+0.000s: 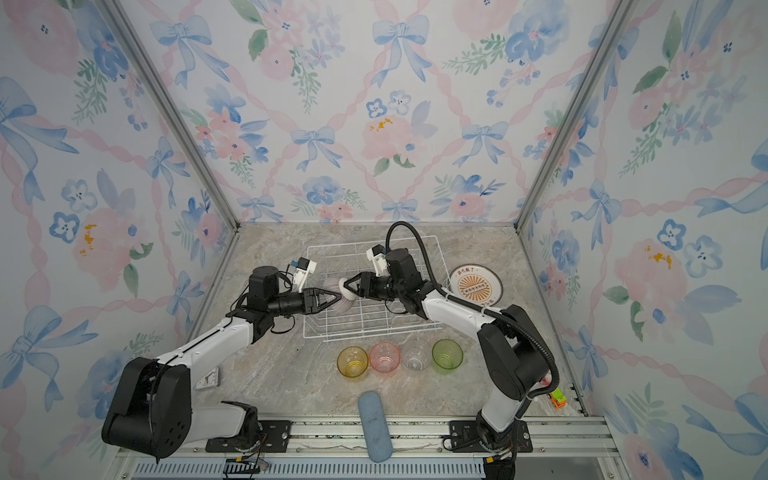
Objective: Unload the mixed dishes from the dish rack
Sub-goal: 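Close the left gripper on the striped bowl's rim held by the right gripper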
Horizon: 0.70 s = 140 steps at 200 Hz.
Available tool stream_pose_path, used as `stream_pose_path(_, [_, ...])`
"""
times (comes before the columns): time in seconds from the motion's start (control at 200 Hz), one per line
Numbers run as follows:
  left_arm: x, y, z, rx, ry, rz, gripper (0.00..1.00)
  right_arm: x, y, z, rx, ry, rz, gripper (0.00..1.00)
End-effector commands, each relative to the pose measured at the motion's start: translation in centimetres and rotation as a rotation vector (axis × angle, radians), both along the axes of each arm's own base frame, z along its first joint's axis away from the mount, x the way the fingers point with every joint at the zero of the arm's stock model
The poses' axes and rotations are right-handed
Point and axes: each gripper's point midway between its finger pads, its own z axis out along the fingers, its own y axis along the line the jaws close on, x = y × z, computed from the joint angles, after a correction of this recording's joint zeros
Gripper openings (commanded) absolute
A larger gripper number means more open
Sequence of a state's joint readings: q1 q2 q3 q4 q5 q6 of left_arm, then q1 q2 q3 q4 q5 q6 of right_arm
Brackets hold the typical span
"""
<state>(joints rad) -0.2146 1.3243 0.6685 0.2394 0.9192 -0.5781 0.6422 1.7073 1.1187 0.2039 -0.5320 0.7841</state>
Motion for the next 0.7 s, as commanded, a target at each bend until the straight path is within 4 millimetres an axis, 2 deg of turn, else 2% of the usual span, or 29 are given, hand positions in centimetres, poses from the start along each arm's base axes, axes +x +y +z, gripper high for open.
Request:
stream_pose_path(0.0, [-0.38, -0.07, 0.84, -0.026, -0.030, -0.023, 0.35, 0.06, 0.80, 1.03, 0.062, -0.024, 0.028, 0.22])
stream_pose_path(0.135, [-0.35, -0.10, 1.35, -0.034, -0.044, -0.028, 0.30, 0.08, 0.95, 0.98, 0.072, -0.020, 0.032, 0.22])
stream_pose_path(0.355, [-0.27, -0.08, 1.36, -0.034, -0.047, -0.028, 0.28, 0.11, 1.14, 0.73, 0.070, -0.013, 0.036, 0.22])
stream_pose_path(0.52, [-0.26, -0.18, 1.47, -0.039, -0.049, -0.038, 0.22, 0.06, 1.33, 0.30, 0.069, -0.002, 0.042, 0.22])
stream_pose_path(0.695, [-0.29, -0.10, 1.81, -0.036, -0.071, -0.032, 0.24, -0.11, 1.61, 0.30, 0.074, -0.001, 0.050, 0.22])
